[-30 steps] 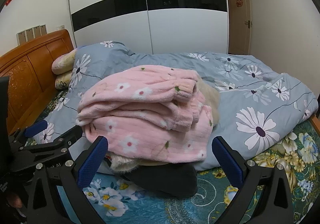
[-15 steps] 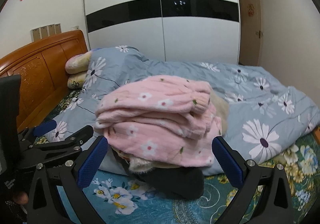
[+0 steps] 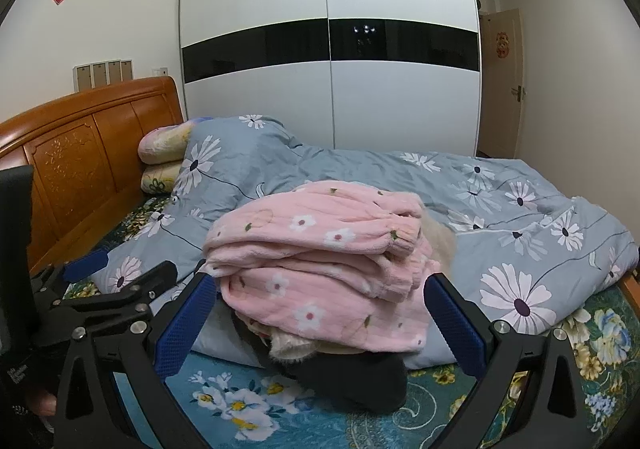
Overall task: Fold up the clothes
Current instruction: 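Approach the pink fleece garment on the clothes pile with both grippers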
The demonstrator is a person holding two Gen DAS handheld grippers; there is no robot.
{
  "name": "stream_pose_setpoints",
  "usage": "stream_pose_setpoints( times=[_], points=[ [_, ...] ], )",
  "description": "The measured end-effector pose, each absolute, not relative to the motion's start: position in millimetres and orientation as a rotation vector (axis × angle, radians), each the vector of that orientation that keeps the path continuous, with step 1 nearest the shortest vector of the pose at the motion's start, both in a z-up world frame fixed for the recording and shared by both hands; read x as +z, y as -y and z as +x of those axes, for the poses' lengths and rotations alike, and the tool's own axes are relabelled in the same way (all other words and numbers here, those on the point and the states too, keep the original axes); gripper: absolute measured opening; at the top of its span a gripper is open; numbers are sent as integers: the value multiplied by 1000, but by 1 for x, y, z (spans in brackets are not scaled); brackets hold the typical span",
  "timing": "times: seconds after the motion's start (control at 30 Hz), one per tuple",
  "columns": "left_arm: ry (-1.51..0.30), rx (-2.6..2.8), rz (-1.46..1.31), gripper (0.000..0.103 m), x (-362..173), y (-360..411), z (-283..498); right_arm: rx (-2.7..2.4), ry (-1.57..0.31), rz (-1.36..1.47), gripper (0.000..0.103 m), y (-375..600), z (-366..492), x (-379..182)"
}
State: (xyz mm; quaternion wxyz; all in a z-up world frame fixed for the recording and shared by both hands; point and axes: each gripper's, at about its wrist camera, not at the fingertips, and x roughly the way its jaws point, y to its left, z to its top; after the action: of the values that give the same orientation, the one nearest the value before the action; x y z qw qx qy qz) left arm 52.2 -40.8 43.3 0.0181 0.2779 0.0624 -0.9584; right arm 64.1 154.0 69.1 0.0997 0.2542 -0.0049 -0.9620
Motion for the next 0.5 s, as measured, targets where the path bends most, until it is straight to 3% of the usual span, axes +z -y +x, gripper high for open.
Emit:
stream_pose_setpoints(
  times=[0.5],
  points=[
    [-77, -3021, 815, 103, 45, 38, 41, -2818, 16, 854, 103, -142, 43, 51]
  ],
)
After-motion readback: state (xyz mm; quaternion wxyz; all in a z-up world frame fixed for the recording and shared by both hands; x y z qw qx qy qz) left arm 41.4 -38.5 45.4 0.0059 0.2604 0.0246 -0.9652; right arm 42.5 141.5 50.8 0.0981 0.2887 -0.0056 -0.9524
